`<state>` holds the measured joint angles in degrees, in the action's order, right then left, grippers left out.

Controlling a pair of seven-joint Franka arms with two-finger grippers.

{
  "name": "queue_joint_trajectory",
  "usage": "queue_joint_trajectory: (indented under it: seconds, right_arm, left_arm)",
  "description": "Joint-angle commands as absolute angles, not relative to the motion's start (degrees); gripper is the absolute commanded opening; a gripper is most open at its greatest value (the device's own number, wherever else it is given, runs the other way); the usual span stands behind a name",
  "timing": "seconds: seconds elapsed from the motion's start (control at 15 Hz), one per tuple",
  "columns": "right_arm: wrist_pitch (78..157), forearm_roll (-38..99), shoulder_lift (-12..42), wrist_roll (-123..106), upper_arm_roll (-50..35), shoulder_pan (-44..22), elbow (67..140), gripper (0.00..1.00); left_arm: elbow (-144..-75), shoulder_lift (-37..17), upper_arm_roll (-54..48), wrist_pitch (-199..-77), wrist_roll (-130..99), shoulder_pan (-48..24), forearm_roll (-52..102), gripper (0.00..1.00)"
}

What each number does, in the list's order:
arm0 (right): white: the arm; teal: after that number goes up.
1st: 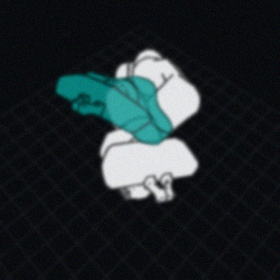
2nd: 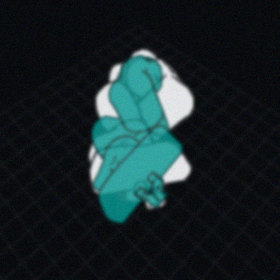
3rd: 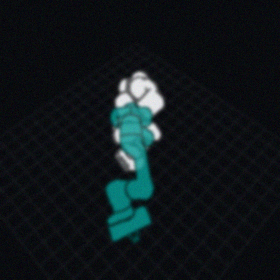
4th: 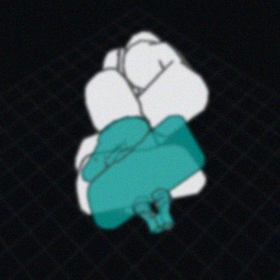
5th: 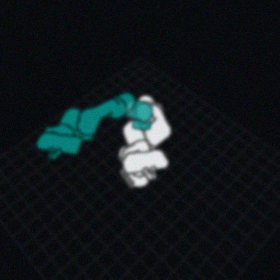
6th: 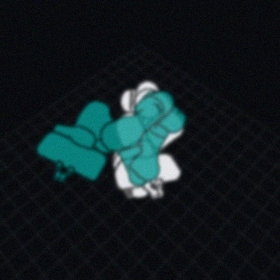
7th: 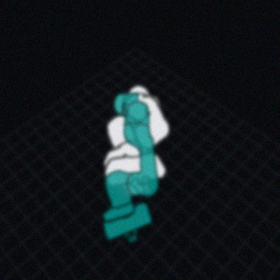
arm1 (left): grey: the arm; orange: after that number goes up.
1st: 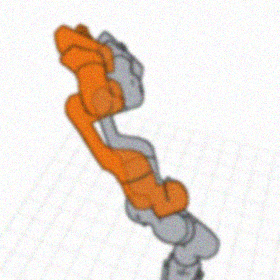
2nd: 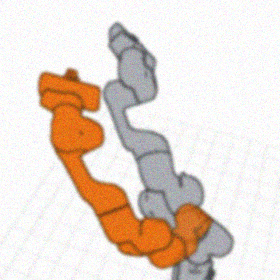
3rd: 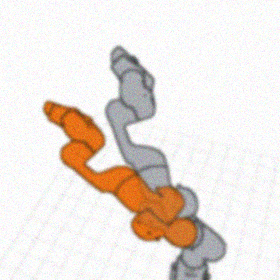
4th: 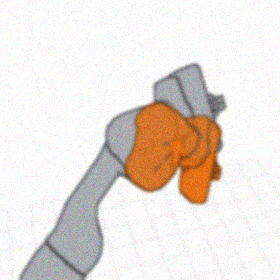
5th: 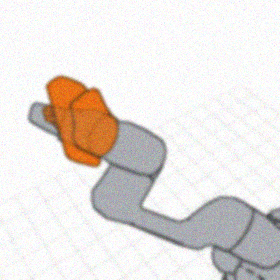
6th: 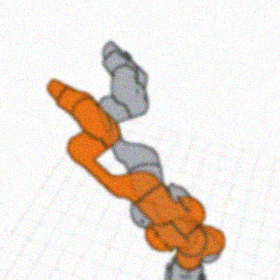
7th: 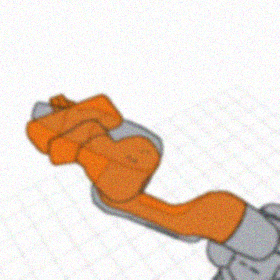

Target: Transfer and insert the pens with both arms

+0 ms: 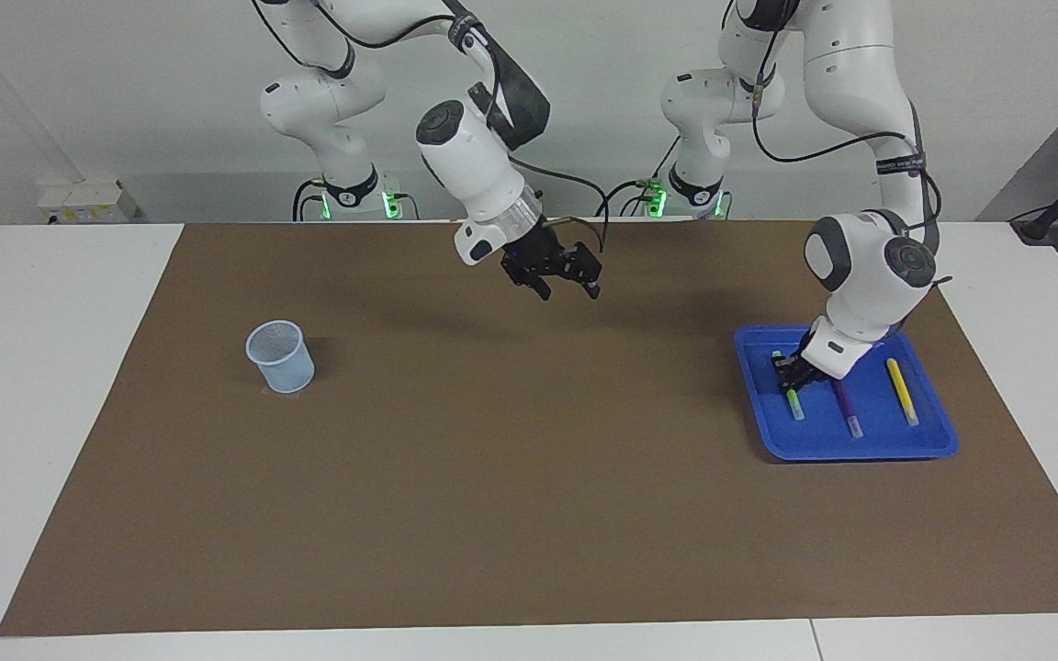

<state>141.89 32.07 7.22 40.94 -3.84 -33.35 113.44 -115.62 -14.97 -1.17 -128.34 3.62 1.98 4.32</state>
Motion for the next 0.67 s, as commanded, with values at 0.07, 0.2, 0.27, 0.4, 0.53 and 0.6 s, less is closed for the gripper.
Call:
queue_joint_trajectory:
  seconds: [0.07,0.2,0.27,0.4,0.53,0.6]
  right_arm:
    - [142.6,33.5,7.5,39.4,-4.1,-32.8,113.3,1.00]
    - [142.6,33.5,7.5,39.4,-4.1,-32.8,113.3,1.00]
    - [142.6,33.5,7.5,39.3,-4.1,-32.8,113.3,1.00]
    - [142.6,33.5,7.6,39.3,-4.1,-32.8,113.3,1.00]
    - [142.6,33.5,7.5,39.3,-4.1,-32.8,113.3,1.00]
    - [142.6,33.5,7.5,39.3,-4.1,-32.8,113.3,1.00]
  left_arm:
    - [-108.3,-14.4,-1.1,-117.5,-0.9,1.8,5.4,0.00]
    - [-104.2,-13.7,-1.5,-110.9,-7.0,1.6,5.4,0.00]
    - [-103.2,-13.0,-1.8,-108.6,-10.8,1.6,7.1,0.00]
    - [-102.8,-10.1,-2.4,-106.9,-17.6,1.6,12.5,0.00]
    - [-103.0,-8.0,-2.5,-105.1,-26.1,1.6,15.5,0.00]
    - [-103.1,-7.2,-2.9,-104.6,-30.9,1.5,17.6,0.00]
